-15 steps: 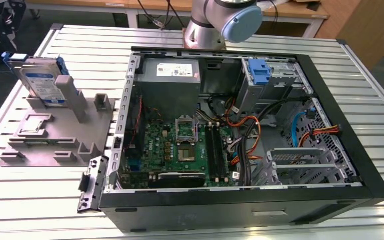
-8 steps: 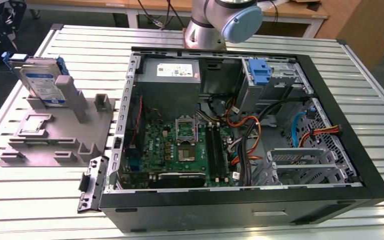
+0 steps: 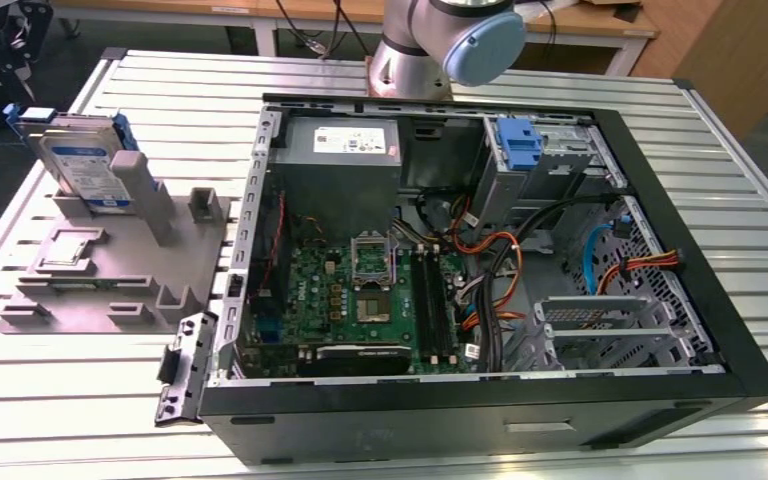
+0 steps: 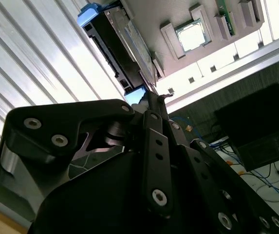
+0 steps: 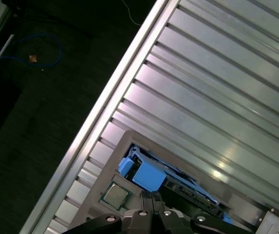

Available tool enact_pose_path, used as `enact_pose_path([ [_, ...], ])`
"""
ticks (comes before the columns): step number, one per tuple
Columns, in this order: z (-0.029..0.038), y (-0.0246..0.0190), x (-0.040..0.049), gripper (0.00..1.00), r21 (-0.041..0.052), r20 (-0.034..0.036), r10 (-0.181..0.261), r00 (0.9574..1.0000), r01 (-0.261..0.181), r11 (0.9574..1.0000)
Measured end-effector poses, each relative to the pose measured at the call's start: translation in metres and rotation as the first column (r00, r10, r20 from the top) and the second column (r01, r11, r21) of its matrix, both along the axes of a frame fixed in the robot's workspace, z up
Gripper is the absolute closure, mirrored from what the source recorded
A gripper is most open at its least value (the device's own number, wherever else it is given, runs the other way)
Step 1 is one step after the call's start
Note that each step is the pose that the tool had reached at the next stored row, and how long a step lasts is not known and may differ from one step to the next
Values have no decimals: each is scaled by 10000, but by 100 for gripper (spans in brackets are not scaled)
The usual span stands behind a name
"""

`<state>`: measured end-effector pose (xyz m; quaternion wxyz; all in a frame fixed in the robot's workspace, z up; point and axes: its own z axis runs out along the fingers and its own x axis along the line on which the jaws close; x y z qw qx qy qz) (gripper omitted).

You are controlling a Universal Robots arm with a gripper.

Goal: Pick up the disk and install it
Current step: 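Pick up the disk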

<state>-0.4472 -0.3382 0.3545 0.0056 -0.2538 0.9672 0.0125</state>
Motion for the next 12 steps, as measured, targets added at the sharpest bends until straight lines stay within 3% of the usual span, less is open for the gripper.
enact_pose_path([
  [7,0,0,0,90,0,0,112,9999,-112,9999],
  [12,-1,0,0,90,1,1,929,9957,-929,9957],
])
